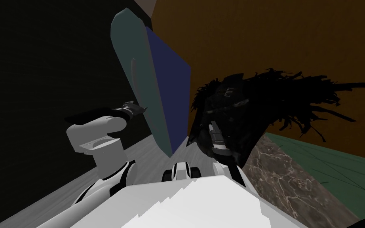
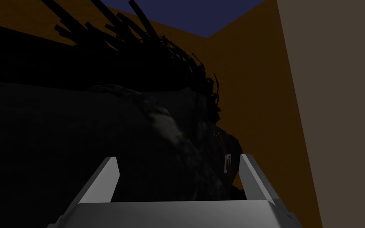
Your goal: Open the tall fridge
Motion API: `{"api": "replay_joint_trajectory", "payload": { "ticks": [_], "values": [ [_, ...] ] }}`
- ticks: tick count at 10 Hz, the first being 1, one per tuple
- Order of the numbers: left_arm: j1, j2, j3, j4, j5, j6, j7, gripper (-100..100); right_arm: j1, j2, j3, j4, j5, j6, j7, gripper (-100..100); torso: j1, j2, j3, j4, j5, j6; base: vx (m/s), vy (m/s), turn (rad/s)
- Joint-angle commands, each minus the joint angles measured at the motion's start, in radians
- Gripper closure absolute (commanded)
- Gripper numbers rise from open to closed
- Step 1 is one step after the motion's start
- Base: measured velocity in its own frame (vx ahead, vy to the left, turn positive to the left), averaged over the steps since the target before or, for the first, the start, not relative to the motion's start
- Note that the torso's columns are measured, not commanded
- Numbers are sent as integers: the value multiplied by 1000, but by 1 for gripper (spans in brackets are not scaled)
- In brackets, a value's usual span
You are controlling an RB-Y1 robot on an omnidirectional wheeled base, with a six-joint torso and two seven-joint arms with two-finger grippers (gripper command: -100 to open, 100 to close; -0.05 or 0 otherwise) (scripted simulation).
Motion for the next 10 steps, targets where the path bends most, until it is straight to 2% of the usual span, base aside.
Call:
{"api": "replay_joint_trajectory", "payload": {
  "ticks": [1, 2, 3, 4, 6, 7, 9, 10],
  "values": [
    [8, -10, -6, 18, 0, -26, -8, 100, 0, 0, 0, 0, 0, 0, 0, 0, -2, 4, 2, 1, -1, 0, -50, -10, 24],
    [5, -7, -5, 9, 0, -9, -3, 100, 0, 0, 0, 0, 0, 0, 0, 0, -3, 10, 6, 3, -1, -1, -31, -12, 10],
    [10, -8, -12, -8, 25, -2, 3, 100, 0, 0, 0, 0, 0, 0, 0, 0, -4, 9, 6, 3, -3, 0, -48, 170, -30],
    [10, -8, -12, -8, 25, -2, 3, 100, -1, 0, 0, 0, 0, 0, 0, 0, 2, 10, 6, 4, -3, 0, -88, 231, -46],
    [19, -6, -29, -48, 78, 23, 10, 100, -1, 0, 0, 0, 0, 0, 0, 0, 8, 7, 2, 8, -3, -1, -126, 364, -47],
    [19, -6, -29, -48, 78, 23, 10, 100, -1, -1, -1, 0, 0, 0, 0, 0, 9, 2, -2, 8, -3, -1, -87, 303, -35],
    [28, -4, -47, -88, 130, 48, 17, 100, -1, 0, 0, 0, 0, 0, 0, 0, -2, -4, -6, 5, -6, 2, -115, 335, -34],
    [28, -4, -47, -88, 130, 48, 17, 100, -1, -1, 0, 0, 0, 0, 0, 0, -1, -6, -7, 6, -7, 2, -90, 301, -40]
  ]
}}
